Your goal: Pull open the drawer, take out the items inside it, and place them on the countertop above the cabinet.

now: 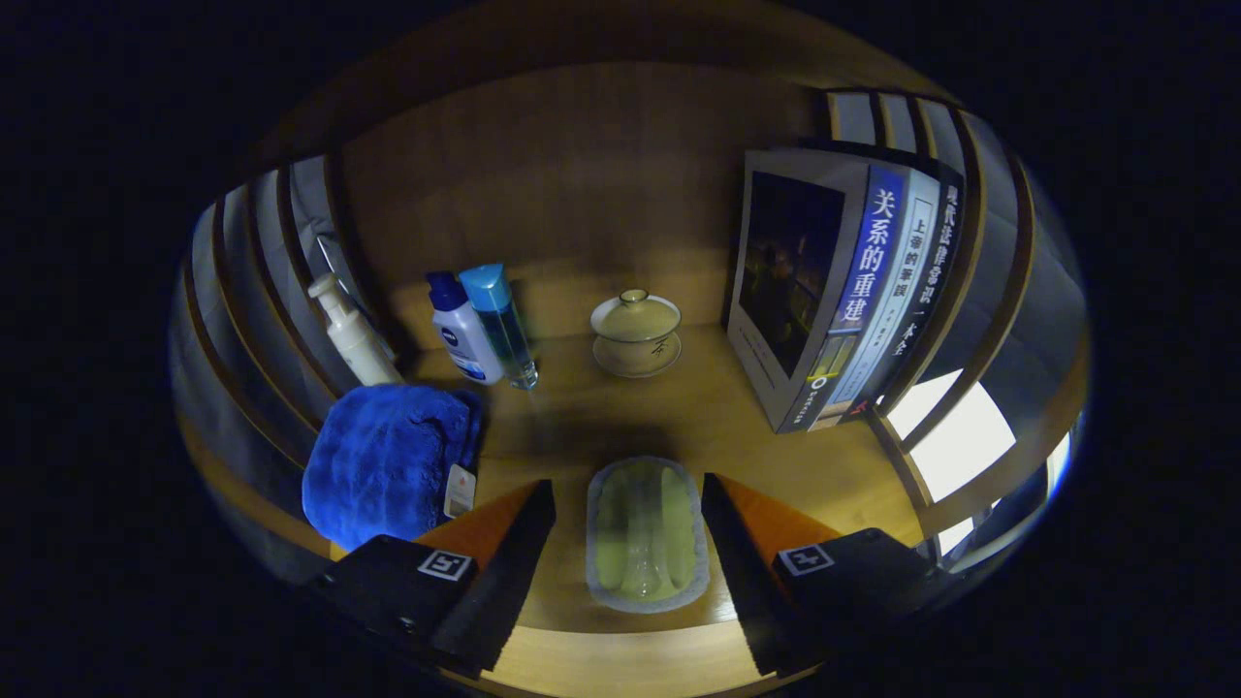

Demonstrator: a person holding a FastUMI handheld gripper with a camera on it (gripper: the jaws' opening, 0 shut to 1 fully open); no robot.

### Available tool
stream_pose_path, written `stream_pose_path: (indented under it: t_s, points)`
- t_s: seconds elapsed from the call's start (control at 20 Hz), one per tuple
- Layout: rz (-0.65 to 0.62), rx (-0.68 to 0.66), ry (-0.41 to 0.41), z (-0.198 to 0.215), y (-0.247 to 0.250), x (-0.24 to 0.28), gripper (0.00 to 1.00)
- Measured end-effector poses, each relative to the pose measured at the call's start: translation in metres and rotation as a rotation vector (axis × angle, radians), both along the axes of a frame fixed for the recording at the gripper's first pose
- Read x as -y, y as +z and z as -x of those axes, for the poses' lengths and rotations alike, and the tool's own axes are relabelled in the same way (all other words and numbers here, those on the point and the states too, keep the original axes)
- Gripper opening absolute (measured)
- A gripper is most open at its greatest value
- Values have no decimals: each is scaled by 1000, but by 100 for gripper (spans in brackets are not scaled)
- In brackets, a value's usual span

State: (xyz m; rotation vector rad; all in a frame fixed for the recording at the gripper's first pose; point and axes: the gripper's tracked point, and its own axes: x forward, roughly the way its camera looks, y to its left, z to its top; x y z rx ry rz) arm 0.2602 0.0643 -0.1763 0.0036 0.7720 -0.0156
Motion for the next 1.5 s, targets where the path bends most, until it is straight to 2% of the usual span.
stream_pose_path:
  t_s: [0.2,0.45,0.85,1.2,1.5]
  points:
    - [-2,83,-12,9,22,8,99]
    - [55,192,1,26,61,27,99]
    - [42,351,27,81,110,46,98]
    - [-87,446,-25,151,115,73,98]
    - [-136,510,-45,209,102,96,97]
